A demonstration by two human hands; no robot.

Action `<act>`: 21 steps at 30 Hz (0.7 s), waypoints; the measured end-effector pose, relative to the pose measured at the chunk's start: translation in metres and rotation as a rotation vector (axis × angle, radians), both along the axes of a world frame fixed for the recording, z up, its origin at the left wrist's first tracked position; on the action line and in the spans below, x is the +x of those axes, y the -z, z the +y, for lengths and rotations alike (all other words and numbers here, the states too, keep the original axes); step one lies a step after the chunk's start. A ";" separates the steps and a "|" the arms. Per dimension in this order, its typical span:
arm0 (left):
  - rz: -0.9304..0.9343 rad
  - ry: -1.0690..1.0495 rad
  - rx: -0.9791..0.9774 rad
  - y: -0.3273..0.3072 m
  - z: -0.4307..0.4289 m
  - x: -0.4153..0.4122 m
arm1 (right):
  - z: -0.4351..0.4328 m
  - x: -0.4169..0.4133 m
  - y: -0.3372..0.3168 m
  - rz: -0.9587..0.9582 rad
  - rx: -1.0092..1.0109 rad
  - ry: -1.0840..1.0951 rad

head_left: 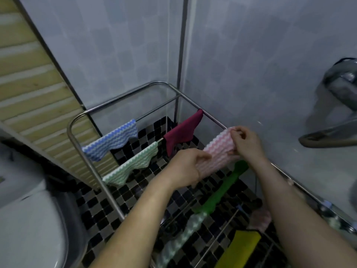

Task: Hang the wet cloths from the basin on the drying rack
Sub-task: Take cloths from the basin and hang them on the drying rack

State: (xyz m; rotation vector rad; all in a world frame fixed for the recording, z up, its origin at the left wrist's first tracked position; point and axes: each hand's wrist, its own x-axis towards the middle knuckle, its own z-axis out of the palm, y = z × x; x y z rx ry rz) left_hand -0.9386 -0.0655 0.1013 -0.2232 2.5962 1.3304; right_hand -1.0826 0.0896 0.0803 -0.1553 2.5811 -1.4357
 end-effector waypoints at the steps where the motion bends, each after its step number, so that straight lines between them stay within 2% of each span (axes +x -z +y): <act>1: 0.006 -0.025 0.012 0.005 -0.003 -0.007 | -0.004 -0.007 0.003 0.026 0.032 -0.009; 5: 0.039 -0.120 -0.011 0.019 -0.017 -0.027 | -0.021 -0.027 0.004 0.104 0.154 -0.031; 10: -0.001 -0.168 -0.162 0.045 -0.033 -0.042 | -0.038 -0.037 0.016 0.102 0.217 -0.080; 12: -0.037 -0.153 -0.252 0.052 -0.034 -0.041 | -0.035 -0.034 0.018 0.129 0.219 -0.039; 14: 0.017 -0.176 -0.305 0.053 -0.030 -0.036 | -0.026 -0.030 0.023 0.138 0.286 0.048; 16: 0.073 -0.194 -0.298 0.051 -0.024 -0.028 | -0.019 -0.027 0.031 0.056 0.347 0.106; 18: 0.050 -0.200 -0.279 0.051 -0.018 -0.020 | -0.016 -0.023 0.038 -0.076 0.256 0.125; 21: 0.038 -0.258 -0.250 0.055 -0.014 -0.016 | -0.019 -0.019 0.042 -0.285 -0.029 0.180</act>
